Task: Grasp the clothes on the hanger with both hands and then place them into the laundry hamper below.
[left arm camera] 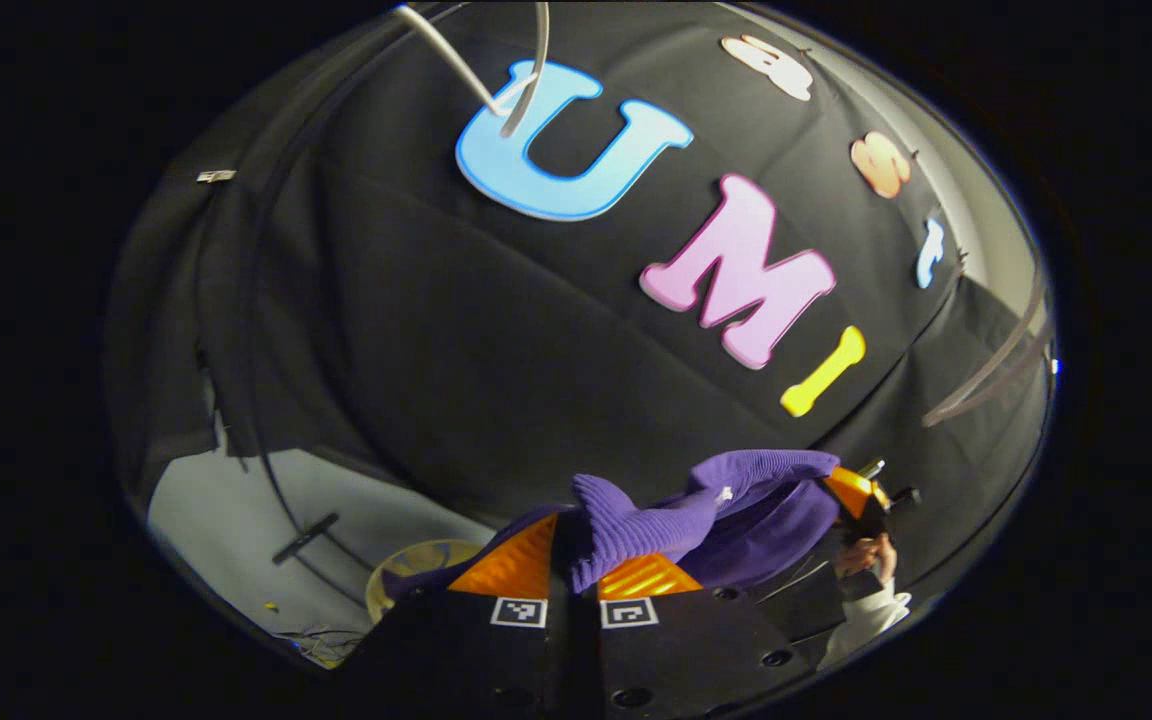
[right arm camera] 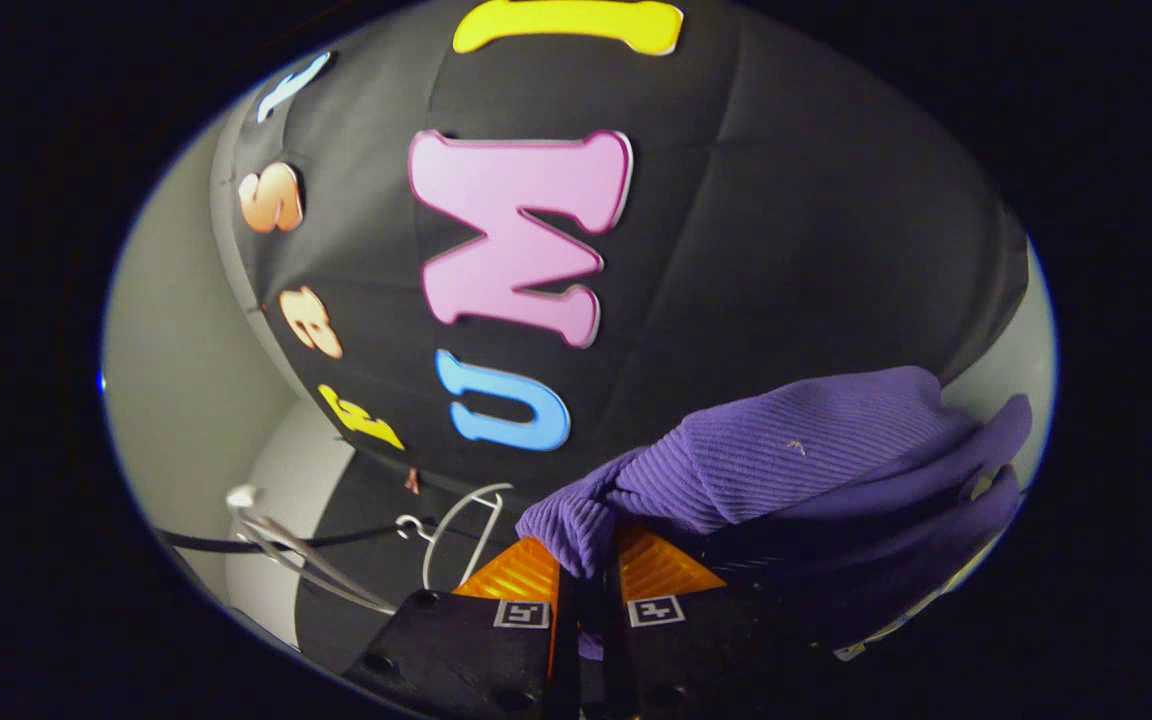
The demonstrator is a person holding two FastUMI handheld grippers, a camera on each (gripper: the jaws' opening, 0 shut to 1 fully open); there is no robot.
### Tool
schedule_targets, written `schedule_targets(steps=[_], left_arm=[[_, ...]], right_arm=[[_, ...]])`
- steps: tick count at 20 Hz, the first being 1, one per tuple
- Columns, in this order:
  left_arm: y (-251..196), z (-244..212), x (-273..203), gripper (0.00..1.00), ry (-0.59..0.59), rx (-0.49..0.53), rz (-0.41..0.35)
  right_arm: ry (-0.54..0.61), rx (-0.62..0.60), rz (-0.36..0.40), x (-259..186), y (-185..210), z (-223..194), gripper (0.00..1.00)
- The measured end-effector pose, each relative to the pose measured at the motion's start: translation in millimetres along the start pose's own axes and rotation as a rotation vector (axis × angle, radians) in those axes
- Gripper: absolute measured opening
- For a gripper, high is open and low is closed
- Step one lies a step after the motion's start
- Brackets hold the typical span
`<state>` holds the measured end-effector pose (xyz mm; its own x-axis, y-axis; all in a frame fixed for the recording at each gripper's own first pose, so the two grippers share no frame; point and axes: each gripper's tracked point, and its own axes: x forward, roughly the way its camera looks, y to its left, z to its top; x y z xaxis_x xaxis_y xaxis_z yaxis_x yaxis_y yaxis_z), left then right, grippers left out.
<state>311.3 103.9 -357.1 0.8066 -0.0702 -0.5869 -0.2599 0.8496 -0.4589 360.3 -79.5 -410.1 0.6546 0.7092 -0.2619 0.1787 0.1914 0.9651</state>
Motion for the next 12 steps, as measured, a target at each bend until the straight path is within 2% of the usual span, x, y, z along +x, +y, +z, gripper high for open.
schedule_targets(steps=[4,5,7,9,12], left_arm=[[6.3,-50.1,13.9,0.05,0.075,-0.093,0.066],[3.2,-60.7,18.9,0.05,0.094,-0.092,0.075],[-6.2,-72.9,30.9,0.05,0.114,-0.075,0.081],[-19.1,-75.8,35.1,0.05,0.124,-0.077,0.056],[-27.1,-95.2,43.3,0.05,0.163,-0.016,0.082]], right_arm=[[0.122,-0.062,-0.149,27.6,-43.0,-89.0,0.14],[0.166,-0.068,-0.166,31.6,-50.2,-108.2,0.14],[0.236,-0.029,-0.143,37.9,-44.3,-142.9,0.14],[0.263,-0.041,-0.125,40.4,-39.1,-167.8,0.14],[0.235,-0.137,-0.223,42.9,-69.5,-171.3,0.15]])
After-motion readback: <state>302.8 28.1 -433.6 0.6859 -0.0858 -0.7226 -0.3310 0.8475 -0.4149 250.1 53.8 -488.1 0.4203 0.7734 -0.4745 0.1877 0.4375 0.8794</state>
